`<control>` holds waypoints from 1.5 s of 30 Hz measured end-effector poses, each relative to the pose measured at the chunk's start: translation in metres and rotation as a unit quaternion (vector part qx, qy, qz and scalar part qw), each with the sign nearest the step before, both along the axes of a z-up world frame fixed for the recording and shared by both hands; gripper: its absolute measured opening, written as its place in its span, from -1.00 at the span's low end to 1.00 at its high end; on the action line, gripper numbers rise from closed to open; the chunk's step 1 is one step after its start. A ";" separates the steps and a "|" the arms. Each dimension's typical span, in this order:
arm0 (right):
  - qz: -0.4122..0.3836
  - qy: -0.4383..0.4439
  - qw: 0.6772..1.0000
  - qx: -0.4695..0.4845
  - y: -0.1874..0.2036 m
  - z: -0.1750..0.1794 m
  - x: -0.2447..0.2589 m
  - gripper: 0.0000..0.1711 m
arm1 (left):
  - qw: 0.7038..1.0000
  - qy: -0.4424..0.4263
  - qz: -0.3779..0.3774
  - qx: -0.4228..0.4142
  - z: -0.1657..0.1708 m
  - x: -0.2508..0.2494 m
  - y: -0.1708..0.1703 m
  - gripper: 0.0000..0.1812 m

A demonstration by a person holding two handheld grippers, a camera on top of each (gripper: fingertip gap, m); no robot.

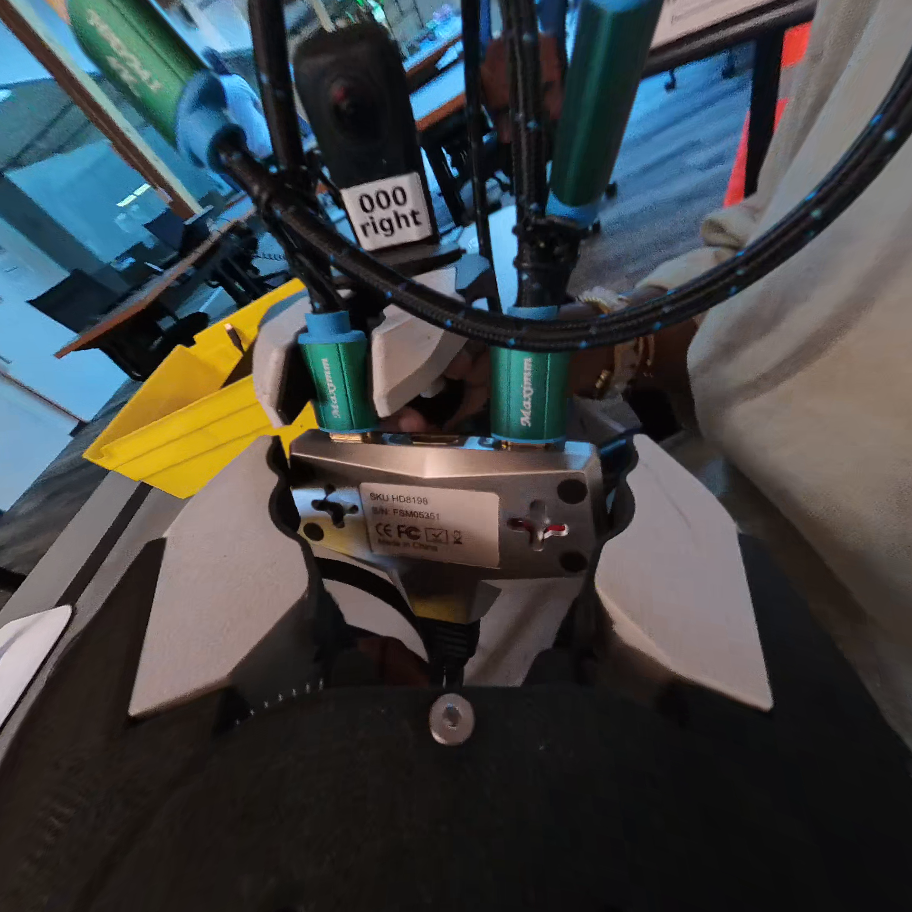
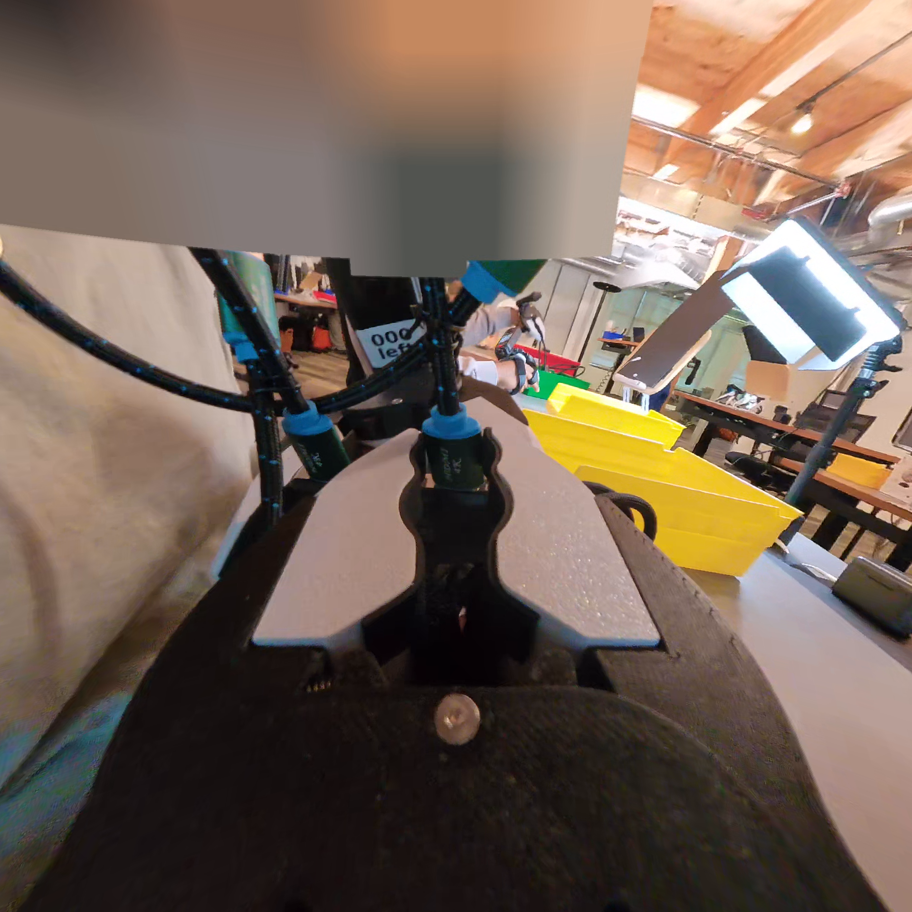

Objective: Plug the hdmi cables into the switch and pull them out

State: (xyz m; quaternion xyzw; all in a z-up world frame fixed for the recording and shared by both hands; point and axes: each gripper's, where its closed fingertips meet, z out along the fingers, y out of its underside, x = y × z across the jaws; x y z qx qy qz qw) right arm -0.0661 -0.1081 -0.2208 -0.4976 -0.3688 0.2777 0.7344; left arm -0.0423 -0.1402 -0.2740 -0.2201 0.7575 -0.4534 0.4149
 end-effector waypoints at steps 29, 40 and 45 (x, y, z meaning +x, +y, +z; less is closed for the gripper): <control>-0.336 0.107 0.927 -0.126 0.047 -0.001 0.100 -0.77 | 0.945 -0.212 0.247 -0.004 0.037 0.010 0.074 0.00; -0.275 0.049 0.952 -0.124 0.047 0.000 0.056 -0.76 | 0.960 -0.135 0.243 0.014 0.035 0.035 0.078 -0.76; -0.326 -0.002 0.944 -0.048 0.045 0.003 0.053 -0.77 | 0.955 -0.125 0.264 0.045 0.031 0.034 0.078 -0.76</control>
